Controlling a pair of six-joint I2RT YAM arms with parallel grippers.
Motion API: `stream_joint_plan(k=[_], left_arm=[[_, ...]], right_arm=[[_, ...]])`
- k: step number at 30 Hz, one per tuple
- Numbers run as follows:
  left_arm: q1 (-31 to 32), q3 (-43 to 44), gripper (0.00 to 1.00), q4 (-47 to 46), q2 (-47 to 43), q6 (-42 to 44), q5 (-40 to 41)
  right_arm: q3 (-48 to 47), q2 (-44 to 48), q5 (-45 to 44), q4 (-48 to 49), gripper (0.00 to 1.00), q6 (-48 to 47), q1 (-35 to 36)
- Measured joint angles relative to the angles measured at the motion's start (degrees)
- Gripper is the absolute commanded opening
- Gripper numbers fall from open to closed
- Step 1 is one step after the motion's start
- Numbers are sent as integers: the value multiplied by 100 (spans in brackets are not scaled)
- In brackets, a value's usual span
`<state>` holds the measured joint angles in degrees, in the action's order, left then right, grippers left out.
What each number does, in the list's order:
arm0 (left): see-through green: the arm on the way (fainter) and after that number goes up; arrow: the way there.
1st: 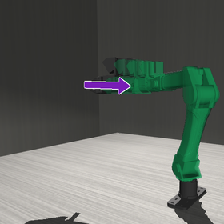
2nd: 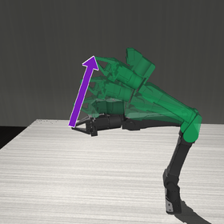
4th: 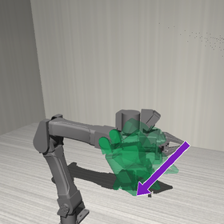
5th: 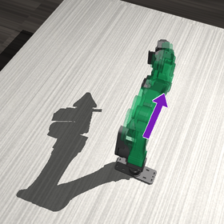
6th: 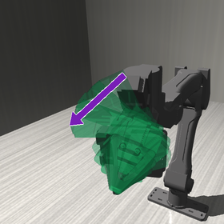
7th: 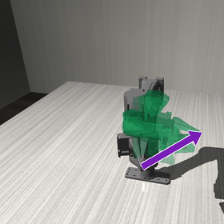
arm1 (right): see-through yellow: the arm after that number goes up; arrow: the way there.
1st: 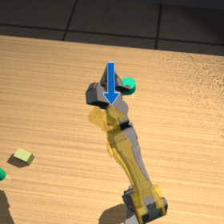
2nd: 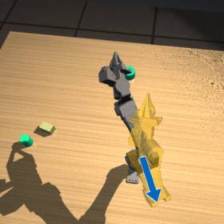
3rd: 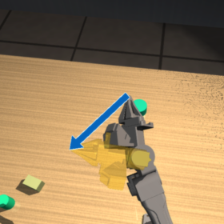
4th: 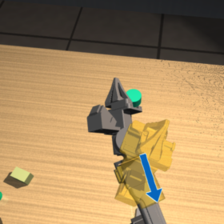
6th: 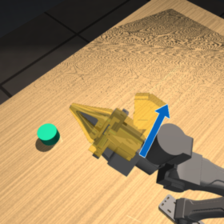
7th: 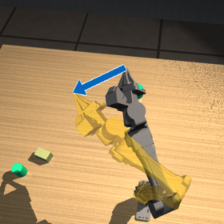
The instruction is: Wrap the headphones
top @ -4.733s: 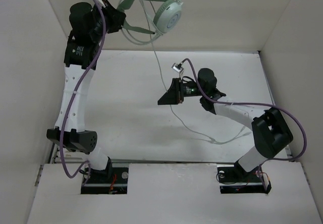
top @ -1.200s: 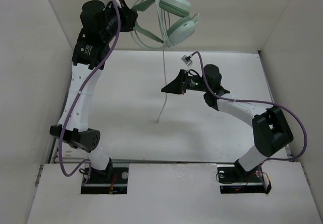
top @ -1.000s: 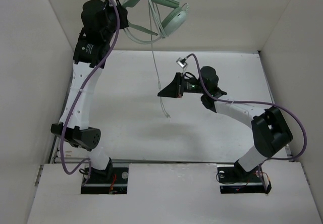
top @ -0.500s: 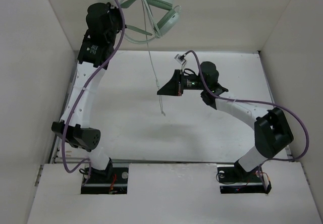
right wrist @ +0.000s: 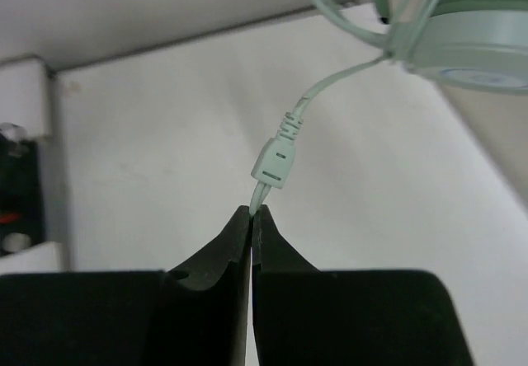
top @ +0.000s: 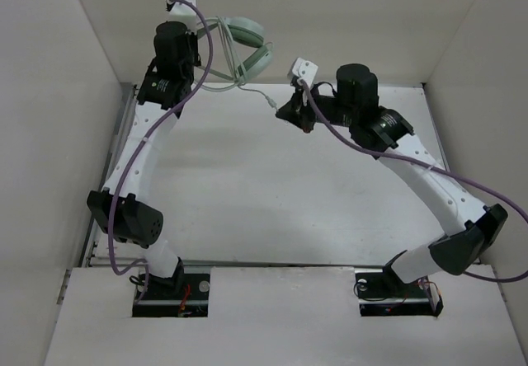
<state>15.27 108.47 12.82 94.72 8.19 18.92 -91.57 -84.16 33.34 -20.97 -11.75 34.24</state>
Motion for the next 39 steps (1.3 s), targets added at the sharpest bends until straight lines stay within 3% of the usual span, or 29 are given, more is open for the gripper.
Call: stream_joint_plan(k=[8, 14, 18, 27, 33, 39], left_arm=[[684, -398, 0, 166, 0, 538, 48], [1384, -656, 0, 1038, 4, 785, -426], [1543, -699, 0, 1488, 4, 789, -741], [1462, -920, 0, 1853, -107, 629, -1670], [1462, -1154, 1, 2068, -321, 577, -2308], [1558, -1233, 1, 2535, -404, 638, -3182]], right_arm=[[-192, -83, -2677, -435, 0, -3274, 717], [446, -225, -4218, 826, 0, -5534, 986], [704, -404, -4686, 1325, 0, -6398, 962], [817, -446, -4612, 1355, 7, -6454, 479], [756, -435, -3974, 553, 19, -5633, 186], [306, -437, -3132, -688, 21, -5042, 55]])
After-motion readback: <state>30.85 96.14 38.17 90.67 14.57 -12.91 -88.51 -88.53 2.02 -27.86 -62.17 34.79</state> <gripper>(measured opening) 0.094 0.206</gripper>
